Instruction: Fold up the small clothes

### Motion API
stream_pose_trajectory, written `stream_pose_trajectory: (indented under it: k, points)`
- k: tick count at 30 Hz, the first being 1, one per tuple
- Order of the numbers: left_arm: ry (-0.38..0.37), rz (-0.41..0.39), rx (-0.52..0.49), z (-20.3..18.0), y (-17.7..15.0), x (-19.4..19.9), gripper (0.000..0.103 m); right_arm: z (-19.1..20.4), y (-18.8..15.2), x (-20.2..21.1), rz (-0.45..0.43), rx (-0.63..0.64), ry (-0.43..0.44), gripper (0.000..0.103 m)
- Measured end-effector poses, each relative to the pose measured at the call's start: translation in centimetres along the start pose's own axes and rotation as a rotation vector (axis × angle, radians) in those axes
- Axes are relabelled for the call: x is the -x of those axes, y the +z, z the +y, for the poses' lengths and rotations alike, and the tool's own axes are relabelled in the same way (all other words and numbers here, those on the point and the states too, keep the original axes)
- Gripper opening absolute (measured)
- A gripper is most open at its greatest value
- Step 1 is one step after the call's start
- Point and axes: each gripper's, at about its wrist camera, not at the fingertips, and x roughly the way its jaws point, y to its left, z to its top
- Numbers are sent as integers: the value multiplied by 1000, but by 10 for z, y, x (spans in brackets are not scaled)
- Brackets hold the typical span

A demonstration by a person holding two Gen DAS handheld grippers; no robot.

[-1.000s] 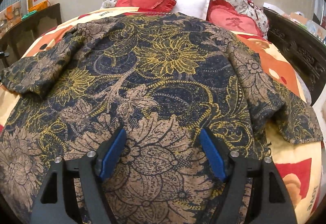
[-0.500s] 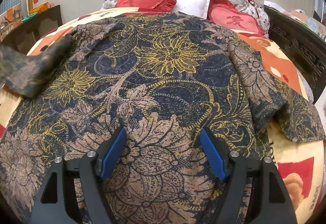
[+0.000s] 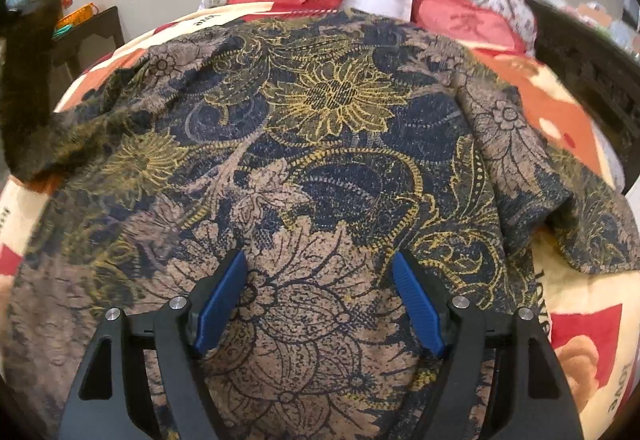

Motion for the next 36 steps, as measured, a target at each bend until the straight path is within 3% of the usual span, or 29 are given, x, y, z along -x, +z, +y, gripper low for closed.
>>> stream_pose_trajectory:
  k: [3,7,10,12,17,21,24,27,30,36]
  points:
    - [-24,143,-55,-30,-60,-61,5,-12,18,14,-32,-79,60,77]
    - [42,275,-85,-30,-110,-102,16,-13,40,10,-38,-153,229,77]
    - [1,265,-115,-32,-122,-91,40,1,55,-7,-48,-171,350,77]
    - [32,239,-186,-32,-126,-74,63,11,59,-25,-18,-194,464,77]
    - [163,159,-299,-25,-156,-30,69,40,64,-74,83,-239,644,76]
    - [211,139,-192,0,-163,-21,79,52,71,-90,88,-302,729,76]
    - [223,163,-93,20,-157,-31,79,60,79,-101,125,-334,803,71]
    - [240,149,-106,17,-157,-30,79,71,81,-106,156,-329,796,42]
    - [287,159,-143,12,-158,-35,79,78,77,-106,152,-295,674,12]
    - [304,163,-156,10,-159,-35,79,57,89,-84,73,-258,512,8]
